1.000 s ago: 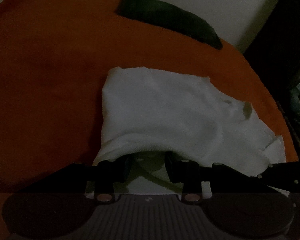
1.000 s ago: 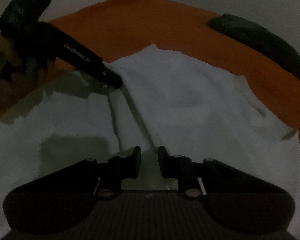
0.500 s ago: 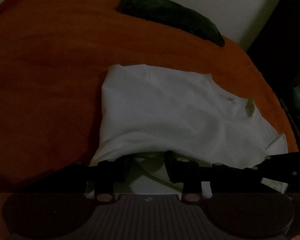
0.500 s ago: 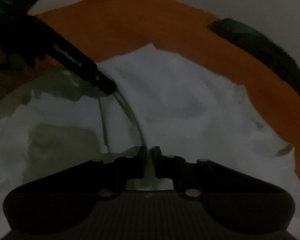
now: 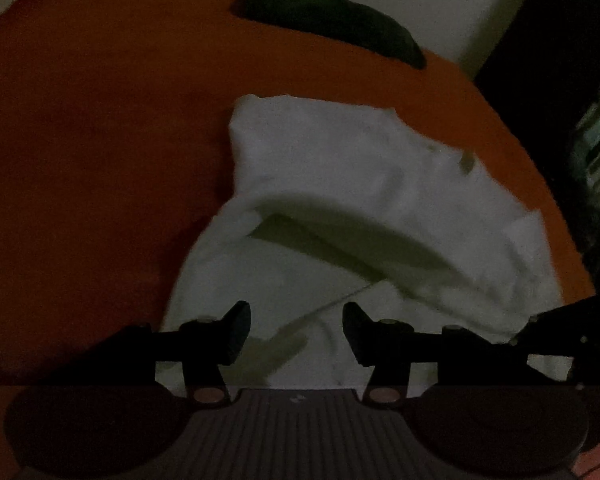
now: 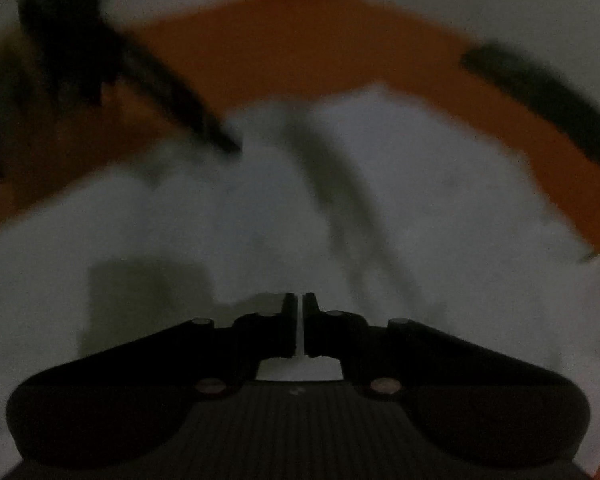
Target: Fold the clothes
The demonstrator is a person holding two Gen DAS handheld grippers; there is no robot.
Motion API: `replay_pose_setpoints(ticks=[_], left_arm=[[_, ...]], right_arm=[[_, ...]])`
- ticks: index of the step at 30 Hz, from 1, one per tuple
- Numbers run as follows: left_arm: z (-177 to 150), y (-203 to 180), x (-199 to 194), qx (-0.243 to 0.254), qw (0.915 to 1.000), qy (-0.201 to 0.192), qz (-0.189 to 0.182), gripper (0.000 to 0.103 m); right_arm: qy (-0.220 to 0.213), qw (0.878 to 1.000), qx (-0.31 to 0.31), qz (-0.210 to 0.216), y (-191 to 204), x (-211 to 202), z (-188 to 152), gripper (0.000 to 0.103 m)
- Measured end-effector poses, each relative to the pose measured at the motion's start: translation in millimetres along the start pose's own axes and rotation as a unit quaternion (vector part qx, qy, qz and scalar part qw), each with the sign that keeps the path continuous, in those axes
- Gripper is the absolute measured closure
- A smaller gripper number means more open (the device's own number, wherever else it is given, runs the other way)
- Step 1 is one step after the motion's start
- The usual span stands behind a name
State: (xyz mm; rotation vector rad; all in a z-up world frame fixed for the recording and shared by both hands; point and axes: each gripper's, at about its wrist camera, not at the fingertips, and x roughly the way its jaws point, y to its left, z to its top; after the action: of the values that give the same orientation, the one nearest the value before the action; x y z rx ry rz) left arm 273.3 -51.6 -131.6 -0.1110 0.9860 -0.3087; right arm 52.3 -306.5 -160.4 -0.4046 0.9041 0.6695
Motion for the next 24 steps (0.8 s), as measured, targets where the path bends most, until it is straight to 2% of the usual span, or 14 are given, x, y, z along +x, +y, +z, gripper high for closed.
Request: replay_pose_setpoints(ticks=[2,4,5,6,9,13,19,24], left_arm=[[6,-5,4,0.006,0.9999,-0.008,-0.003,0.057],[13,-11,9,0.012,0.9998,-0.016,-0.006,0.057],[17,-15,13,0.016,0.9996,-0.019,-0.008,0.057],[20,-18,18,0.017,0.9996,-0.019,-0.01,0.057],[28,-24,35,0.02,0.9996,-0.017,-0.014,0.06],[38,-19,57,-0.011,0.9997,-0.006,-0.021,0.067],[59,-15,73,-0.048,0.9984,-0.016,-0.027,0.068],[65,-12,82,-0.093,0.9952,0.001,-0.029,0.068]], right_arm=[[-0.026,1.0,0.007,-0.008,0,-11,-1,0.097],[-0.068,0.996,0.044,-0.022,-10,-27,2,0.081],[-0.085,0.994,0.063,-0.035,-16,-33,4,0.065],[-0.092,0.992,0.074,-0.042,-22,-34,5,0.065],[-0.069,0.995,0.061,-0.048,-31,-19,8,0.067],[-0.058,0.997,0.037,-0.047,-32,-2,17,0.068],[-0.06,0.995,0.016,-0.073,-39,13,26,0.07],[-0.045,0.996,0.024,-0.075,-47,30,29,0.072]])
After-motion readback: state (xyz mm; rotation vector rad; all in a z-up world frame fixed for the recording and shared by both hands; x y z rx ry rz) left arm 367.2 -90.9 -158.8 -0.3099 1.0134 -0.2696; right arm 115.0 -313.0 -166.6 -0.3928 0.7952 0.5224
